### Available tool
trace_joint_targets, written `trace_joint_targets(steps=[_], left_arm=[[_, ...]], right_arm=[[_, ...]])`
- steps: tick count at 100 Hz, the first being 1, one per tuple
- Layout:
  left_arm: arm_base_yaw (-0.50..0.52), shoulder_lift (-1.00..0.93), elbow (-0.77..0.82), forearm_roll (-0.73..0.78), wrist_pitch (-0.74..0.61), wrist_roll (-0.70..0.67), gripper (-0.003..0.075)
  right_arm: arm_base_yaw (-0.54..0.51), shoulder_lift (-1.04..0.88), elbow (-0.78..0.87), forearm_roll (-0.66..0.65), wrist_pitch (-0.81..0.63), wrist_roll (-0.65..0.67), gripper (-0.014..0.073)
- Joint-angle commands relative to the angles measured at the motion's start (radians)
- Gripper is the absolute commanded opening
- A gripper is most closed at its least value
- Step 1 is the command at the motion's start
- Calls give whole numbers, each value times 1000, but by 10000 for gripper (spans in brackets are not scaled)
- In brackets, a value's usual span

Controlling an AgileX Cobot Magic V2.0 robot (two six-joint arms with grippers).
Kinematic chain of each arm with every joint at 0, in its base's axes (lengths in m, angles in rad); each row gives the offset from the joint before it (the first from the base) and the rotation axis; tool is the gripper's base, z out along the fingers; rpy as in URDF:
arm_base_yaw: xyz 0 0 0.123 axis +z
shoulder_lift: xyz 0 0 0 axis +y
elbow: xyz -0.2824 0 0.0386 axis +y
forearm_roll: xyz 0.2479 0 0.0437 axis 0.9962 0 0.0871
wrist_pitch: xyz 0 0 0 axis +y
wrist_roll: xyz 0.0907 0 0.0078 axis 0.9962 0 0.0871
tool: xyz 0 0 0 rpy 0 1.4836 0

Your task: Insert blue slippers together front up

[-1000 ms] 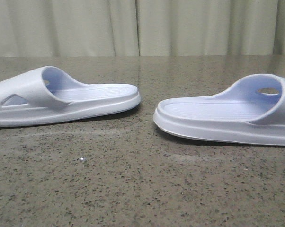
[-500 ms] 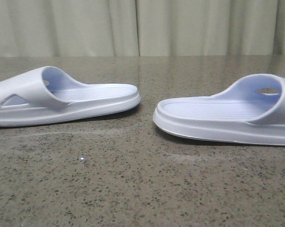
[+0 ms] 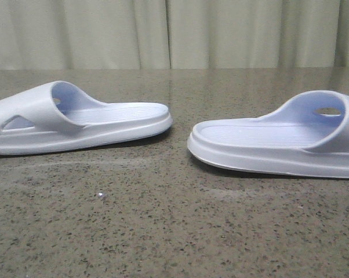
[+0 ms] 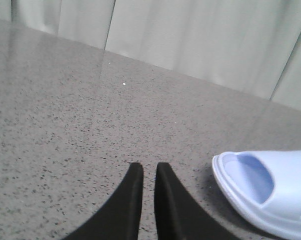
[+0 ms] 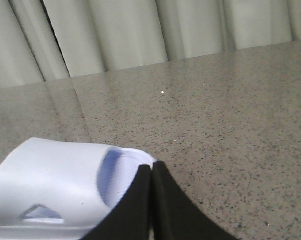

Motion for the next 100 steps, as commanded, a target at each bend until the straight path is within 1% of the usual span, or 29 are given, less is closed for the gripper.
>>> trace_joint_targets(steps=[1, 7, 20, 25, 30, 38, 50, 57, 60, 70, 77, 82, 89, 100], left_arm=[[1, 7, 9, -139, -88, -10, 15], [1, 7, 9, -188, -95, -10, 15], [1, 7, 6, -328, -118, -10, 15], [1, 7, 6, -362, -130, -10, 15], [1, 7, 0, -366, -130, -10, 15], [1, 7, -23, -334, -116, -10, 15], [1, 28, -115, -190, -38, -3, 15], [1, 74, -183, -138, 17, -3, 15], [1, 107, -214, -89, 39, -3, 15], [1, 217, -336, 71, 135, -3, 15], [1, 298, -416, 154, 216, -3, 15], [1, 346, -458, 174, 264, -3, 15], [1, 401, -494, 179, 322, -3, 15], [1, 458, -513, 179, 395, -3, 16]], right_arm=[[-5, -1, 20, 52, -96, -2, -85], [-5, -1, 20, 95, -120, -2, -85], [-5, -1, 20, 271, -158, -2, -85], [-5, -1, 18, 327, -172, -2, -84], [-5, -1, 6, 352, -172, -2, -84], [-5, -1, -27, 349, -152, -2, -78], [-5, 48, -103, 317, -120, -16, -78], [-5, 114, -164, 305, -91, -45, -78], [-7, 140, -193, 291, -78, -48, -78], [-12, 297, -317, 193, 35, -48, -78], [-12, 411, -407, 128, 149, -48, -78], [-12, 482, -464, 101, 236, -48, -78], [-12, 560, -527, 81, 322, -48, -78], [-12, 628, -575, 68, 377, -48, -78]])
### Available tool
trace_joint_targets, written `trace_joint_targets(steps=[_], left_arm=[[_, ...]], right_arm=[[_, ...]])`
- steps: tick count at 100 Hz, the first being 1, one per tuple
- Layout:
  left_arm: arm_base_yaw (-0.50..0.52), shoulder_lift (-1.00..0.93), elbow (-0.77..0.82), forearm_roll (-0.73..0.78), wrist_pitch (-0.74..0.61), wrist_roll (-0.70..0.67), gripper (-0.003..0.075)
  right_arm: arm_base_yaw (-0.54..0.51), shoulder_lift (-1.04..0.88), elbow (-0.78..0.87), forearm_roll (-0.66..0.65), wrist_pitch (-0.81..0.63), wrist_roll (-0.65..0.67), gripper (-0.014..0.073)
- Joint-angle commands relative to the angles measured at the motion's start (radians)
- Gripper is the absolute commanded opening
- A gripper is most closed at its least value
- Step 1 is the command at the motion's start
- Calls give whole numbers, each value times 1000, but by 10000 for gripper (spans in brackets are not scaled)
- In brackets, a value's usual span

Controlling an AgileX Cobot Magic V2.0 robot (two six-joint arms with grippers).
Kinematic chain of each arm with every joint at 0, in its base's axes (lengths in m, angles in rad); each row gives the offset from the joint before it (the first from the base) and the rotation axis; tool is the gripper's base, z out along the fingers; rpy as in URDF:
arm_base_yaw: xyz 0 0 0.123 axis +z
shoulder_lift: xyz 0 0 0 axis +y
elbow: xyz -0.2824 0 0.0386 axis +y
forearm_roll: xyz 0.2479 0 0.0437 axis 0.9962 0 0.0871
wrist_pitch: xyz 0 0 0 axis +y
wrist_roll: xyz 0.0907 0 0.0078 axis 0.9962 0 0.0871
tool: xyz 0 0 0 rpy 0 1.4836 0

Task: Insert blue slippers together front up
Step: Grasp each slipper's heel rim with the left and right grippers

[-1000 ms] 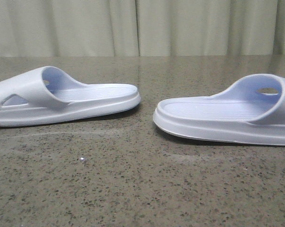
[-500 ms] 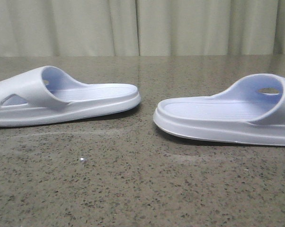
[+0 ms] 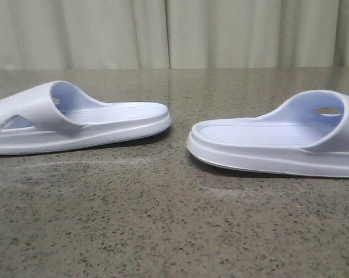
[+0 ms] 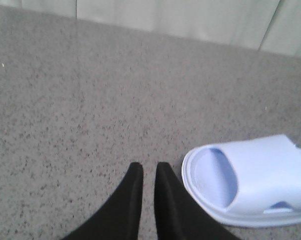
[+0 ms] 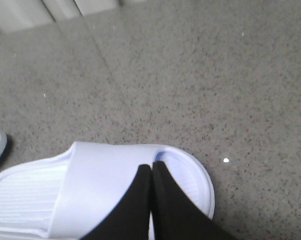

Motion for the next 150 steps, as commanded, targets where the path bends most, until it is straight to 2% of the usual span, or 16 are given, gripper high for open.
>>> trace_joint_targets(steps=[1, 19, 29, 32, 41, 49, 56, 62, 75, 84, 119, 135, 150], left_arm=[[1, 52, -49, 2, 14, -2, 16], [1, 126, -92, 0, 100, 2, 17], [1, 175, -125, -67, 124, 76, 30], [1, 190, -137, -107, 131, 119, 45], [1, 230, -158, -253, 149, 221, 120], [1, 266, -174, -348, 165, 300, 209], [1, 290, -186, -365, 188, 317, 274], [1, 306, -198, -365, 203, 317, 300], [1, 320, -207, -379, 203, 317, 301], [1, 325, -209, -389, 192, 317, 301], [1, 389, -209, -392, 178, 326, 300], [1, 415, -209, -400, 170, 343, 300], [1, 419, -209, -400, 161, 345, 300]], right_arm=[[-3, 54, -72, -18, 14, -15, -78], [-3, 70, -116, -26, 103, -15, -48], [-3, 70, -132, -32, 132, -15, 76], [-3, 73, -135, -32, 137, -15, 126], [-3, 79, -143, -37, 146, -15, 204], [-3, 86, -145, -54, 151, -15, 208], [-7, 100, -145, -99, 164, -13, 208], [-21, 118, -145, -128, 178, -11, 209], [-86, 165, -145, -130, 193, -11, 211], [-113, 203, -145, -130, 201, -11, 248], [-117, 361, -207, -108, 227, -32, 268], [-138, 416, -223, 11, 237, -128, 268], [-248, 437, -228, 181, 292, -264, 268]])
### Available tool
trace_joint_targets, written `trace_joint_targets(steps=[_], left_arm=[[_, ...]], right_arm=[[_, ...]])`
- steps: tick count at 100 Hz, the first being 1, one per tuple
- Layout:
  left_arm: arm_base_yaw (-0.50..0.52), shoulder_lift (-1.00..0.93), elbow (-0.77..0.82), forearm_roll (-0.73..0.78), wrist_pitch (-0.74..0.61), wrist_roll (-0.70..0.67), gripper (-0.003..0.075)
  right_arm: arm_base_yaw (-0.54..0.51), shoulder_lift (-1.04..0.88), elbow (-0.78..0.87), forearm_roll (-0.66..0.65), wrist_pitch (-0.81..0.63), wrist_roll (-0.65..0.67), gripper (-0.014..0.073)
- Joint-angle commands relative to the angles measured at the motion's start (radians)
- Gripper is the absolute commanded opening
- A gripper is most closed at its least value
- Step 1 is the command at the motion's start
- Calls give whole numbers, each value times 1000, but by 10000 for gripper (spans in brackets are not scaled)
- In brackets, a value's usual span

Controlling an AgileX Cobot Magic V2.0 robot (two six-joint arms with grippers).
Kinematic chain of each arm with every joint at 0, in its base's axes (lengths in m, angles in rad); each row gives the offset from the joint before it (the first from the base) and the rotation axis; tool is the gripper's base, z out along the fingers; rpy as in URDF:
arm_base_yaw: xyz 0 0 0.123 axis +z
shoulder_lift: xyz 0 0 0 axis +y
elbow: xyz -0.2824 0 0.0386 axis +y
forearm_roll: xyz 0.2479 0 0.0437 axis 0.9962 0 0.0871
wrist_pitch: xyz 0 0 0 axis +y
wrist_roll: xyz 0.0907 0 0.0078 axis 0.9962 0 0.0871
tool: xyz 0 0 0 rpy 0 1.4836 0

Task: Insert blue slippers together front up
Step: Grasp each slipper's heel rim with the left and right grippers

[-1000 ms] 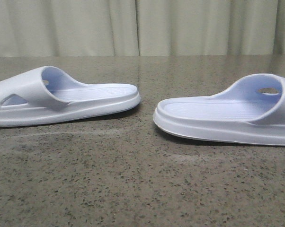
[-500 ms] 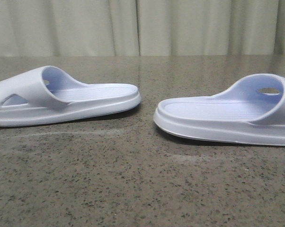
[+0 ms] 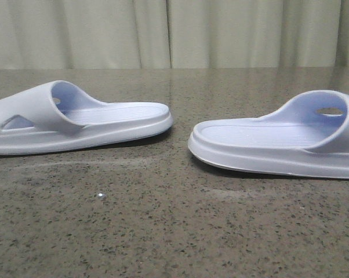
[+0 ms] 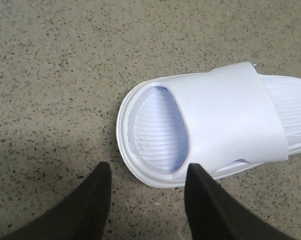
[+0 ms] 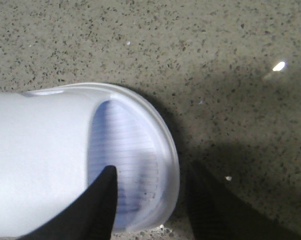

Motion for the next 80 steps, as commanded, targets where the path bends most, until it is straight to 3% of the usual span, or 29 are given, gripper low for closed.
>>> trace_joint_targets(steps=[1, 32, 80], left_arm=[[1, -2, -36, -41, -49, 5, 300], [1, -2, -36, -41, -67, 22, 300], [1, -2, -36, -53, -75, 22, 300]], right_arm=[[-60, 0, -40, 99, 3, -81, 268], [-94, 63, -46, 105, 34, -110, 268], [-94, 171, -46, 227, 61, -227, 267]])
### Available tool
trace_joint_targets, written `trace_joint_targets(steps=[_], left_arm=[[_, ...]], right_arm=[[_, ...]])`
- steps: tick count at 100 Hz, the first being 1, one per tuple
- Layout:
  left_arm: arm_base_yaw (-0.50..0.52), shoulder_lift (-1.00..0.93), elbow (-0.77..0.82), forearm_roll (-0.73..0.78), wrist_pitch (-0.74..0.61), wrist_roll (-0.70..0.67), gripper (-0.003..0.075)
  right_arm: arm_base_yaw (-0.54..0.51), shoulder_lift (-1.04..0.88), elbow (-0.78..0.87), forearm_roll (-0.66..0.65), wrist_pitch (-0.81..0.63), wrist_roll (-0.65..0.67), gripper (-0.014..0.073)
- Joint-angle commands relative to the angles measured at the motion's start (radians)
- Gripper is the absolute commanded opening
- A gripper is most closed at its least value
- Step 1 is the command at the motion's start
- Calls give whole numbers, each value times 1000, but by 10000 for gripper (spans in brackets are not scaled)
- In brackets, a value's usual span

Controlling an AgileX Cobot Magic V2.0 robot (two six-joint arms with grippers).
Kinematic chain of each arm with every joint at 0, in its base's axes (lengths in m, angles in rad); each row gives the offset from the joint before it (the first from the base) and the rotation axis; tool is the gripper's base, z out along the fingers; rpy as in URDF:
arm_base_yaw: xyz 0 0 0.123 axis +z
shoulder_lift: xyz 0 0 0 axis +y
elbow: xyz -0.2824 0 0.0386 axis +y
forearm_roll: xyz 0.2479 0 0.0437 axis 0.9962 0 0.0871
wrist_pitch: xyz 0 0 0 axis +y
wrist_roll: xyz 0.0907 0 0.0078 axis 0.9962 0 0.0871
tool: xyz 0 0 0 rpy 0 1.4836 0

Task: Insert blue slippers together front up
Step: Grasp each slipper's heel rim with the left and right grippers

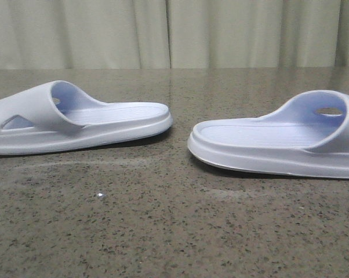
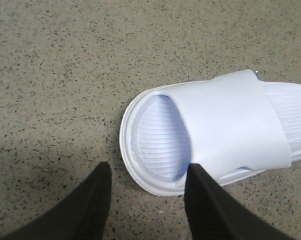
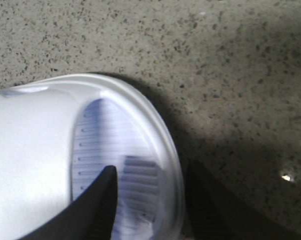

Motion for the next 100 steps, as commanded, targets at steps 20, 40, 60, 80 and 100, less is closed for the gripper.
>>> trace_joint_targets(steps=[20, 40, 60, 80, 100], left_arm=[[1, -2, -36, -52, -52, 5, 300], [1, 0, -36, -77, -52, 5, 300], [1, 64, -36, -127, -42, 5, 300], [1, 168, -68, -158, -29, 9, 300], [5, 247, -104, -163, -20, 13, 300]], right_arm=[[-5, 17, -34, 62, 3, -46, 111], [-5, 17, -34, 67, 8, -46, -107], [-5, 17, -52, 74, 10, -46, -107], [-5, 17, -63, 79, 12, -46, -107], [-5, 17, -63, 83, 5, -46, -107]])
